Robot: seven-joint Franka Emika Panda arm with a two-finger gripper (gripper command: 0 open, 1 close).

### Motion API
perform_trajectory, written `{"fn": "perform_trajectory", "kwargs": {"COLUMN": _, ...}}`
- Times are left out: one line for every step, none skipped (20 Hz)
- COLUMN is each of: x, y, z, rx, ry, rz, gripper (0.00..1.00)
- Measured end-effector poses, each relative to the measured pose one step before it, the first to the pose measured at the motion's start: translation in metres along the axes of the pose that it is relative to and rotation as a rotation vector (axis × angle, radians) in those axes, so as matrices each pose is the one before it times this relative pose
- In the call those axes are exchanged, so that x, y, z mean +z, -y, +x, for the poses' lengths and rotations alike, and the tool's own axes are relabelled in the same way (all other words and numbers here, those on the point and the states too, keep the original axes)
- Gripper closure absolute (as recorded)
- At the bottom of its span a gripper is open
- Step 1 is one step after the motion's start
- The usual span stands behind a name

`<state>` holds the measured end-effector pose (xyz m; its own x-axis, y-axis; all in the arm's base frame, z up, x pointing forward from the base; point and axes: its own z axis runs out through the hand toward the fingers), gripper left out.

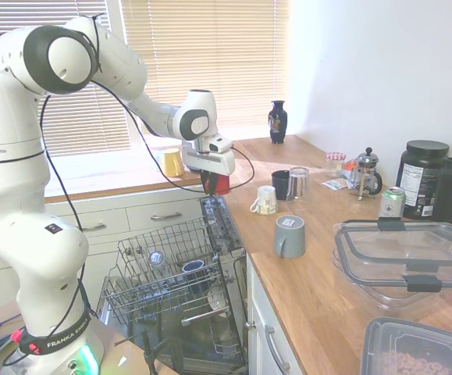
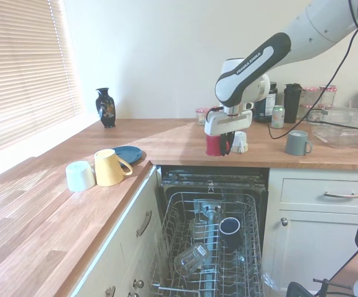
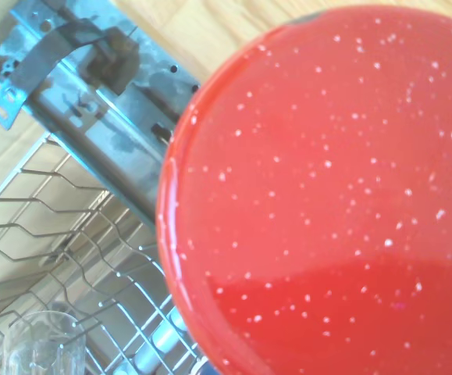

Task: Move the red mug from the dishwasher to the counter

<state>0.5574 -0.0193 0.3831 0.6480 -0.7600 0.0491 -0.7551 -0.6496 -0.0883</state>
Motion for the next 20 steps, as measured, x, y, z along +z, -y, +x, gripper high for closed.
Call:
{"fn": "perform_trajectory", "kwargs": {"x": 0.00529, "y": 0.00441, "z": 0.00743, "rx": 0.00527, "ry": 0.01115, "rz": -0.00879, "gripper": 1.00}}
{"fn": "perform_trajectory", "kwargs": {"x": 0.00574, "y": 0.00450, "z": 0.00797, "rx": 0.00548, "ry": 0.01080, "rz": -0.00902, "gripper": 1.00}}
{"fn": "perform_trajectory", "kwargs": {"x": 0.00512, "y": 0.00394, "z": 0.00837, "rx": 0.00507, "ry": 0.01141, "rz": -0.00856, "gripper": 1.00}}
{"fn": "perform_trajectory", "kwargs": {"x": 0.00358, "y": 0.00338, "z": 0.00891, "rx": 0.00213, "ry": 0.00738, "rz": -0.00696, "gripper": 1.00}}
{"fn": "perform_trajectory", "kwargs": {"x": 0.00300, "y": 0.00257, "z": 0.00880, "rx": 0.00286, "ry": 0.00499, "rz": -0.00766, "gripper": 1.00}}
{"fn": "perform_trajectory", "kwargs": {"x": 0.00249, "y": 0.00184, "z": 0.00890, "rx": 0.00273, "ry": 0.00435, "rz": -0.00712, "gripper": 1.00}}
{"fn": "perform_trajectory", "kwargs": {"x": 0.00146, "y": 0.00141, "z": 0.00851, "rx": 0.00233, "ry": 0.00374, "rz": -0.00636, "gripper": 1.00}}
{"fn": "perform_trajectory", "kwargs": {"x": 0.00077, "y": 0.00125, "z": 0.00848, "rx": 0.00171, "ry": 0.00249, "rz": -0.00550, "gripper": 1.00}}
{"fn": "perform_trajectory", "kwargs": {"x": 0.00066, "y": 0.00082, "z": 0.00843, "rx": 0.00186, "ry": 0.00182, "rz": -0.00547, "gripper": 1.00}}
{"fn": "perform_trajectory", "kwargs": {"x": 0.00054, "y": 0.00081, "z": 0.00699, "rx": 0.00268, "ry": 0.00197, "rz": -0.00526, "gripper": 1.00}}
{"fn": "perform_trajectory", "kwargs": {"x": 0.00074, "y": 0.00119, "z": 0.00572, "rx": 0.00370, "ry": 0.00037, "rz": -0.00360, "gripper": 1.00}}
{"fn": "perform_trajectory", "kwargs": {"x": 0.00090, "y": 0.00123, "z": 0.00488, "rx": 0.00318, "ry": 0.00232, "rz": -0.00477, "gripper": 1.00}}
{"fn": "perform_trajectory", "kwargs": {"x": 0.00029, "y": 0.00132, "z": 0.00425, "rx": 0.00063, "ry": -0.00030, "rz": -0.00316, "gripper": 1.00}}
{"fn": "perform_trajectory", "kwargs": {"x": 0.00121, "y": 0.00120, "z": 0.00295, "rx": 0.00004, "ry": 0.00108, "rz": -0.00362, "gripper": 1.00}}
{"fn": "perform_trajectory", "kwargs": {"x": 0.00167, "y": 0.00117, "z": 0.00196, "rx": 0.00025, "ry": 0.00274, "rz": -0.00417, "gripper": 0.00}}
{"fn": "perform_trajectory", "kwargs": {"x": 0.00250, "y": 0.00103, "z": 0.00086, "rx": -0.00023, "ry": 0.00239, "rz": -0.00321, "gripper": 0.00}}
{"fn": "perform_trajectory", "kwargs": {"x": 0.00284, "y": 0.00039, "z": -0.00022, "rx": 0.00031, "ry": 0.00334, "rz": -0.00377, "gripper": 0.00}}
{"fn": "perform_trajectory", "kwargs": {"x": 0.00240, "y": 0.00051, "z": -0.00051, "rx": -0.00024, "ry": 0.00293, "rz": -0.00330, "gripper": 0.00}}
{"fn": "perform_trajectory", "kwargs": {"x": 0.00134, "y": 0.00057, "z": -0.00067, "rx": -0.00137, "ry": 0.00148, "rz": -0.00180, "gripper": 0.00}}
{"fn": "perform_trajectory", "kwargs": {"x": 0.00083, "y": 0.00038, "z": -0.00084, "rx": -0.00124, "ry": 0.00106, "rz": -0.00120, "gripper": 0.00}}
